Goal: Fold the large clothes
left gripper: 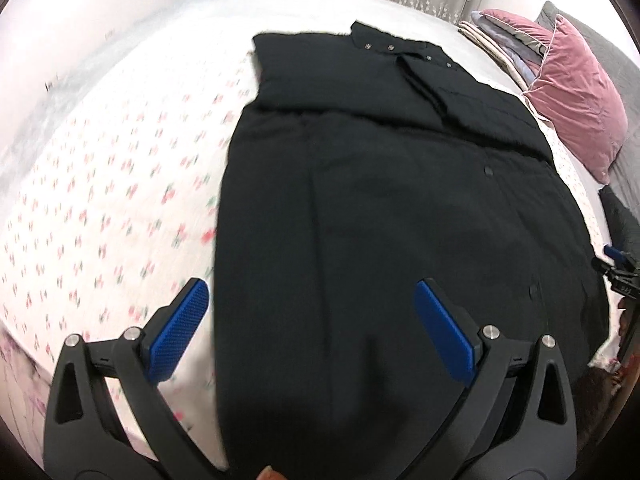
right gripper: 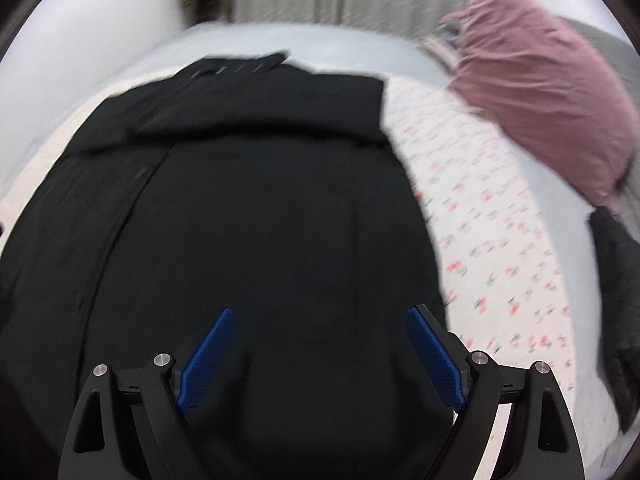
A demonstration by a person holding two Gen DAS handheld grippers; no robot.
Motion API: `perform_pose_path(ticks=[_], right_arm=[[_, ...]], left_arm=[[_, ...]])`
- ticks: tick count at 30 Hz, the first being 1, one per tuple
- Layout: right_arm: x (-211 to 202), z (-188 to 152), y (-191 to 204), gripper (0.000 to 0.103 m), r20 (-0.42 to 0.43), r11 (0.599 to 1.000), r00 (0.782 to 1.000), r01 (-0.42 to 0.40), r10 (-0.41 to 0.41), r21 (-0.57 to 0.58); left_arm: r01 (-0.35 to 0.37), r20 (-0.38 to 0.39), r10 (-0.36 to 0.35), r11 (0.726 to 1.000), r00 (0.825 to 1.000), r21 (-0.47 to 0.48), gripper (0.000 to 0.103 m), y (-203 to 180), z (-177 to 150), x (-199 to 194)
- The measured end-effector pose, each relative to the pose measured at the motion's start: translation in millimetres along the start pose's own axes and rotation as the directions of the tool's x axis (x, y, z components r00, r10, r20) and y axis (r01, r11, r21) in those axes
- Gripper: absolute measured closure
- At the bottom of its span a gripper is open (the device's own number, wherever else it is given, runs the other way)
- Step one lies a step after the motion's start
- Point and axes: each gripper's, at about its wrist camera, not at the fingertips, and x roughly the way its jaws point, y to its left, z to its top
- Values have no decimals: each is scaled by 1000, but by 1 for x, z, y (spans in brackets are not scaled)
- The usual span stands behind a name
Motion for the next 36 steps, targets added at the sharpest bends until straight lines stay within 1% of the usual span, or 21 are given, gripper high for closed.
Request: perform_pose_path(ticks=[4, 6, 8, 11, 14, 16, 18, 19, 21, 22, 24, 25, 26, 28, 30, 31, 32, 33, 34, 35, 36], right_arm=[[-4, -21, -22, 13, -64, 996, 994, -86, 88, 27], [-4, -31, -37, 13, -89, 987, 985, -140, 146, 74], [-2, -41, -52, 13, -110, 978, 976, -175, 188, 117], [0, -58, -71, 13, -119, 960, 963, -221, 243, 173], [2, -71, -85, 14, -119, 943, 952, -251, 282, 220], [5, -79, -93, 13, -115, 928, 945, -269, 306, 257], [7, -85, -100, 13, -111, 915, 939, -283, 326, 288], [8, -88, -103, 13, -102, 905, 934, -298, 342, 304], [6, -91, -106, 13, -76, 889, 928, -323, 366, 325], [5, -93, -108, 13, -58, 876, 922, -342, 382, 341], [5, -96, -109, 13, -35, 854, 909, -376, 415, 361], [5, -99, -110, 13, -29, 850, 907, -382, 420, 362], [4, -100, -111, 13, -19, 841, 901, -398, 434, 366], [5, -104, -112, 14, 7, 802, 872, -453, 489, 388], [7, -106, -112, 15, 24, 775, 854, -483, 520, 407], [8, -107, -112, 17, 32, 760, 845, -497, 535, 419], [11, -106, -114, 19, 37, 749, 838, -505, 544, 429], [12, -106, -115, 21, 38, 742, 837, -505, 546, 440], [12, -107, -117, 26, 33, 746, 841, -497, 540, 444], [14, -104, -118, 35, 25, 753, 847, -485, 531, 444], [12, -105, -121, 37, 17, 759, 853, -473, 521, 447]], left_arm=[[27, -51, -30, 999, 998, -42, 1, 28, -18, -6], [61, -78, -65, 997, 995, -54, 1, 39, -25, -7], [107, -113, -116, 991, 987, -78, 1, 49, -32, -6], [164, -165, -177, 982, 970, -90, 1, 57, -42, -5], [255, -215, -271, 962, 938, -98, 1, 59, -53, 1], [280, -245, -296, 955, 923, -98, 1, 58, -61, 5], [305, -288, -323, 946, 902, -109, 1, 56, -69, 14], [314, -294, -334, 943, 895, -115, 1, 56, -71, 15], [329, -288, -347, 938, 893, -111, 1, 54, -73, 14], [350, -279, -370, 929, 886, -122, 1, 56, -74, 12], [405, -265, -435, 900, 861, -161, 1, 59, -73, 13], [446, -257, -483, 875, 837, -190, 1, 60, -75, 14], [465, -253, -505, 862, 825, -203, 1, 58, -76, 15], [521, -245, -572, 818, 783, -245, 1, 56, -79, 17], [572, -248, -636, 769, 731, -285, 1, 50, -81, 22], [579, -253, -643, 763, 723, -288, 1, 47, -82, 23], [579, -258, -642, 764, 722, -283, 1, 45, -83, 23], [577, -263, -637, 770, 725, -272, 2, 43, -81, 21], [574, -271, -628, 778, 730, -256, 3, 38, -82, 20], [570, -277, -621, 784, 733, -248, 4, 36, -81, 20], [562, -283, -609, 793, 741, -235, 5, 34, -81, 18]])
